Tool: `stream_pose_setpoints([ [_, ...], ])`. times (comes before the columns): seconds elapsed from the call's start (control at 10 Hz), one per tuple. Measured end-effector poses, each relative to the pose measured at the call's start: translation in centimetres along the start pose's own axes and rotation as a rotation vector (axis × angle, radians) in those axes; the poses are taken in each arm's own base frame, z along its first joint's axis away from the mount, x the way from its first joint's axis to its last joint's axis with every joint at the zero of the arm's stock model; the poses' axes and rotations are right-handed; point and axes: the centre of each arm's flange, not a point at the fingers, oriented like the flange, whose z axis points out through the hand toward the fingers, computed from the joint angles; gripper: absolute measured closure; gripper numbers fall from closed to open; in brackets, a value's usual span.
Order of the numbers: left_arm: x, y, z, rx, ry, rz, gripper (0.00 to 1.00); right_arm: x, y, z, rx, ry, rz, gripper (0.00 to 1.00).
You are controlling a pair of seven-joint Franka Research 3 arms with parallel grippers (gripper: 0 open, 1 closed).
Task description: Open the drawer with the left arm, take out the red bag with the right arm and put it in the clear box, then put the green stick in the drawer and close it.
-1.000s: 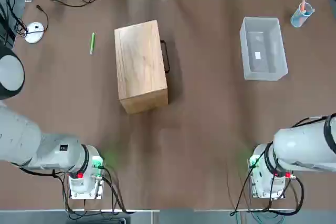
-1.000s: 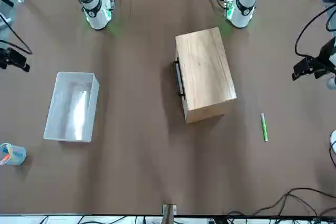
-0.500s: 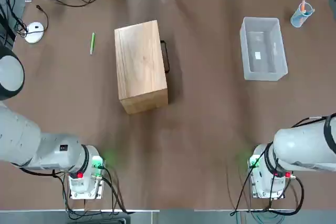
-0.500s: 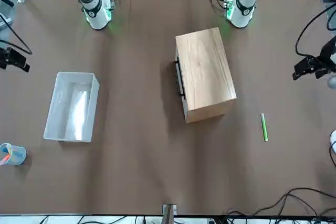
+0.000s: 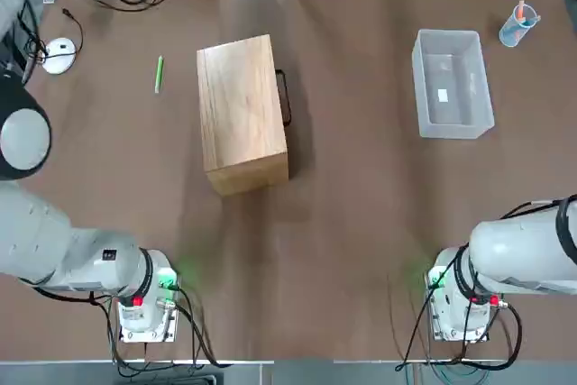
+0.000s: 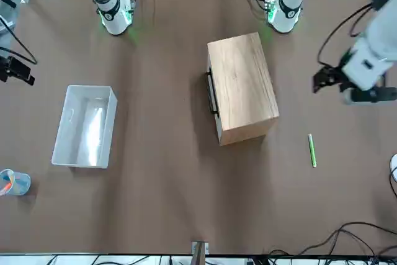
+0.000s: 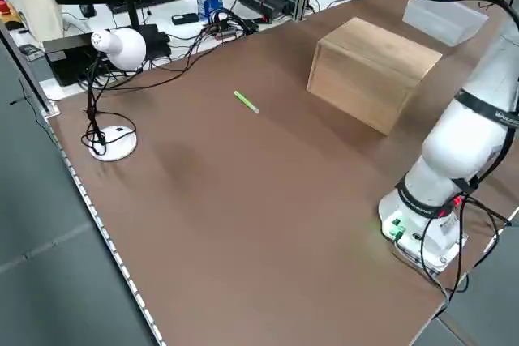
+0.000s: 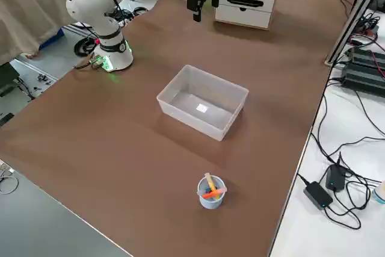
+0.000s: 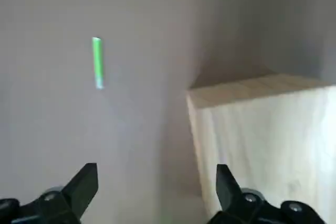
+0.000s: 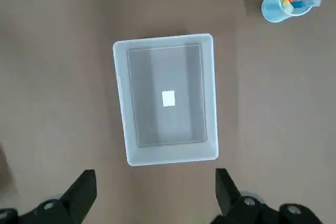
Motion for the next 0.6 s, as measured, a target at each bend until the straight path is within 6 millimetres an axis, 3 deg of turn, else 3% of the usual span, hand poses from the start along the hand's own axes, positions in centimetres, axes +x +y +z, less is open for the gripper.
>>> stream_pose_setpoints([
  [0.6, -4.1, 23.0, 7.2, -0.052, -0.041, -0.157, 0.0, 0.0, 0.0, 0.0, 0.0, 0.001, 0.0, 0.0],
])
